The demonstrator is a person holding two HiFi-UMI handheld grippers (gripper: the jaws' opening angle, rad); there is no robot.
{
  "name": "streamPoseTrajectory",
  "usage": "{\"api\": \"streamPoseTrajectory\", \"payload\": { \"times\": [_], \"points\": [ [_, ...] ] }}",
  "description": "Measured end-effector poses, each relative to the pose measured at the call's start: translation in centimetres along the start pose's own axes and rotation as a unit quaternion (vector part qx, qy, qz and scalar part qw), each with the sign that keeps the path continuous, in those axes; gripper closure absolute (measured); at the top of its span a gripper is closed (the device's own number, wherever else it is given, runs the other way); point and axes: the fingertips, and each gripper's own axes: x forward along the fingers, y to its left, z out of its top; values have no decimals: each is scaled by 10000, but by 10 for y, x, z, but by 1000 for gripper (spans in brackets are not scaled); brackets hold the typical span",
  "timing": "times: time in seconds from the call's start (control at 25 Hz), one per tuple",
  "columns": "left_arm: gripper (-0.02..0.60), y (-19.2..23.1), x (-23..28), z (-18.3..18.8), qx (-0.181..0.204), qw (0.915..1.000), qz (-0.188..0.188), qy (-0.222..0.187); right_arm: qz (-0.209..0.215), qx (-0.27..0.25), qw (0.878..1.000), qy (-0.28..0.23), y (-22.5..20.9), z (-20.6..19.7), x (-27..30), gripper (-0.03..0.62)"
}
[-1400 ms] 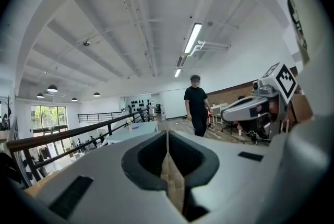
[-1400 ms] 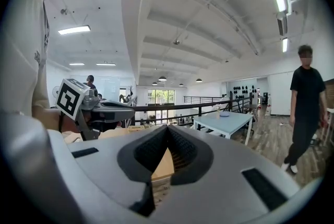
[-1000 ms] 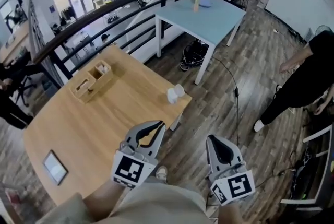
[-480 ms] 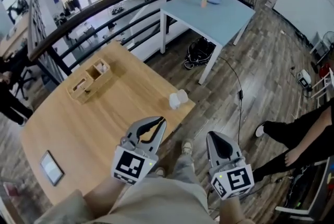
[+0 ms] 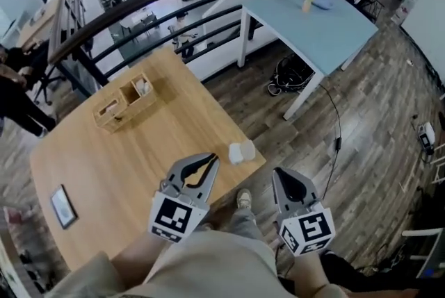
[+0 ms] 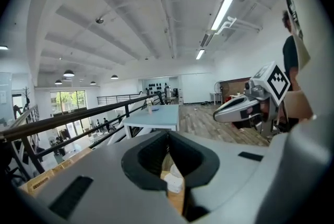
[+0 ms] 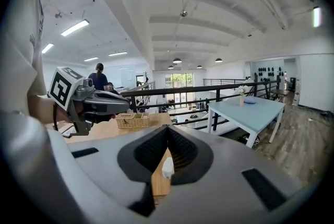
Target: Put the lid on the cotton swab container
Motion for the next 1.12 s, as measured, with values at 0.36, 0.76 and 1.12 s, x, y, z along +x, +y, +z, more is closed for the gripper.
{"api": "streamPoseTrajectory", "payload": {
  "times": [0.36,0.76,1.12],
  "points": [
    [549,38,68,1,-232,9948,910,392,936,-201,9954,89,-71,20,77,568],
    [549,63,102,0,-468,9828,1694,559,1657,-463,9848,233,-114,23,133,568],
    [549,66,92,-8,-491,9804,1769,721,1743,-353,9834,354,-109,18,145,568]
  ]
}}
